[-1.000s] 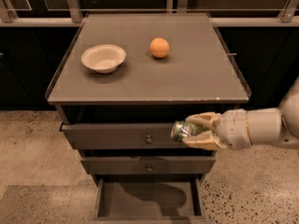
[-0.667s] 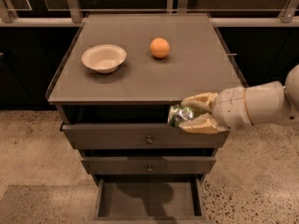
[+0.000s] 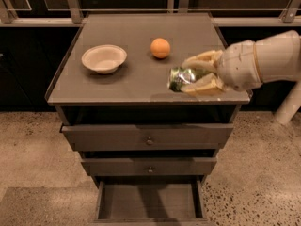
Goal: Pick green can from bottom drawer and place on counter
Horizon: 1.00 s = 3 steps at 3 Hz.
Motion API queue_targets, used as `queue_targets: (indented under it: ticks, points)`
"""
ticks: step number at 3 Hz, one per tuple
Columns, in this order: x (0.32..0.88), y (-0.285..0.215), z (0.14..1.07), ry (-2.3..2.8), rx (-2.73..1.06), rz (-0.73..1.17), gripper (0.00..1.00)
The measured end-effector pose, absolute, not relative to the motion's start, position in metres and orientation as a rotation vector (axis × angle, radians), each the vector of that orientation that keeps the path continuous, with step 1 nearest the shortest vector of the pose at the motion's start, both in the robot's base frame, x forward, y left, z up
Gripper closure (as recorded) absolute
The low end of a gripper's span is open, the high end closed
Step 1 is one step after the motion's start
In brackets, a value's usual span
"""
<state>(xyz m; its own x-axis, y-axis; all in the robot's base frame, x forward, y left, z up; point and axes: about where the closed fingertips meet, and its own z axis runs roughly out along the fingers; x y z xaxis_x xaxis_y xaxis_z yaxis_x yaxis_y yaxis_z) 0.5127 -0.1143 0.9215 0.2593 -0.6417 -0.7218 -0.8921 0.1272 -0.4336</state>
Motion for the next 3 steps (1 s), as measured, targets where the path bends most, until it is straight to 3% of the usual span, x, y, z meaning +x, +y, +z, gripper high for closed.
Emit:
queue_targets:
  ticks: [3]
  points:
    - [0.647, -0.145, 0.942, 1.513, -1.470, 0.277, 1.00]
